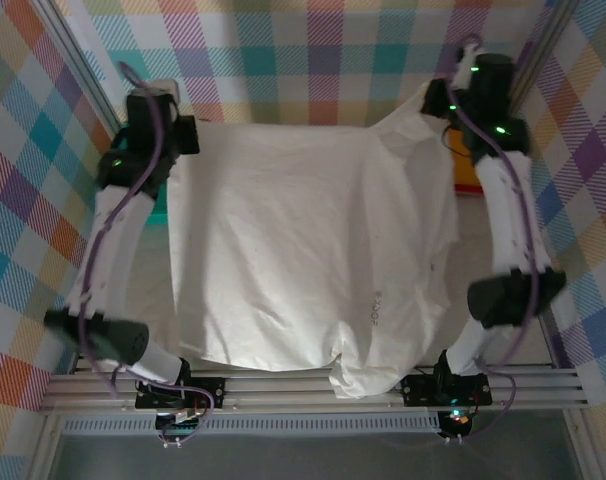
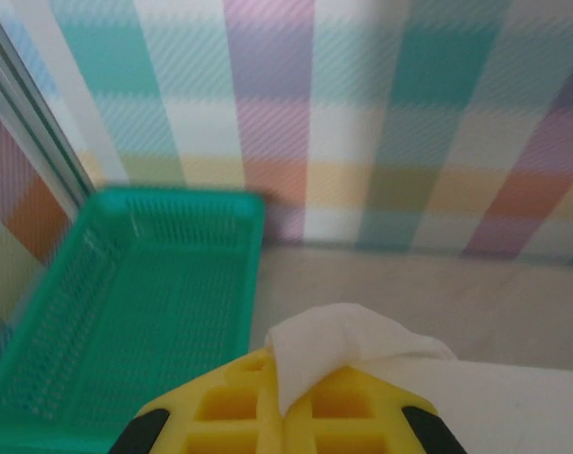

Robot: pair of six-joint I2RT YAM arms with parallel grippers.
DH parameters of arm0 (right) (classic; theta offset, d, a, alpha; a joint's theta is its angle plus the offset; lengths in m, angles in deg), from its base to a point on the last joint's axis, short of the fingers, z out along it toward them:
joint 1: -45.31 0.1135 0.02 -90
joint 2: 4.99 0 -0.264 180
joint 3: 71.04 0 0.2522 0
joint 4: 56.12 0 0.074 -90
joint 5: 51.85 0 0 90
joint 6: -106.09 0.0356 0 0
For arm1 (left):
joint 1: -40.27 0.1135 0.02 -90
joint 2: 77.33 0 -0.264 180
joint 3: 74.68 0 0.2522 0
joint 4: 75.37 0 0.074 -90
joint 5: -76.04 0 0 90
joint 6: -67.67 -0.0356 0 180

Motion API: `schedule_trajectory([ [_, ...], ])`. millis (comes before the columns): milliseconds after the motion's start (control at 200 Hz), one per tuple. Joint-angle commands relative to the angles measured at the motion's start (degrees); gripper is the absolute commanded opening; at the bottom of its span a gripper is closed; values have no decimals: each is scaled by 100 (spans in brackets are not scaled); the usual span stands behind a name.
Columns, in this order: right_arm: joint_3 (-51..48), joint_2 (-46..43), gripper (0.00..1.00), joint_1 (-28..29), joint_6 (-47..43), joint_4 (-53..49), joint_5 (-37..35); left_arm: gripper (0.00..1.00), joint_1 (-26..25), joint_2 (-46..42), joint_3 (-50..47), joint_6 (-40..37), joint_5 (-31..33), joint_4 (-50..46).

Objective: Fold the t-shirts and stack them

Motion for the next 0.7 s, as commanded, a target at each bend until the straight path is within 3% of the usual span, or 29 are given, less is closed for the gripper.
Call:
schedule_trajectory([
  [0, 787, 1183, 0, 223, 87, 688, -5, 0, 235, 829, -184, 66, -150, 974],
  [75, 2244, 2551, 1, 256, 199, 456, 71, 0, 248, 1582, -96, -116, 186, 1359],
  [115, 3380, 3388, 20, 266, 255, 176, 118, 3, 265, 2002, 126, -198, 443, 1428],
  [155, 4573, 4179, 41, 265, 308, -5, 151, 29, 275, 2409, 440, -279, 644, 1420],
  [200, 5538, 4790, 60, 269, 404, -25, 160, 41, 299, 2804, 864, -326, 809, 1318],
  [230, 5833, 4942, 76, 265, 472, -34, 112, 50, 302, 3022, 1160, -353, 906, 1195],
  [310, 5242, 4355, 94, 281, 446, -4, 44, 63, 298, 3335, 1957, -358, 861, 695],
  [420, 2870, 2653, 94, 318, 285, 538, 132, 67, 285, 2856, 1775, -5, 631, 539],
  [575, 317, 663, 87, 327, 245, 426, -187, 70, 28, 1166, -458, 692, 89, 1146],
  [695, -2071, -718, 55, 331, 549, 537, -317, 67, -216, 139, -2259, 1391, -284, 1003],
])
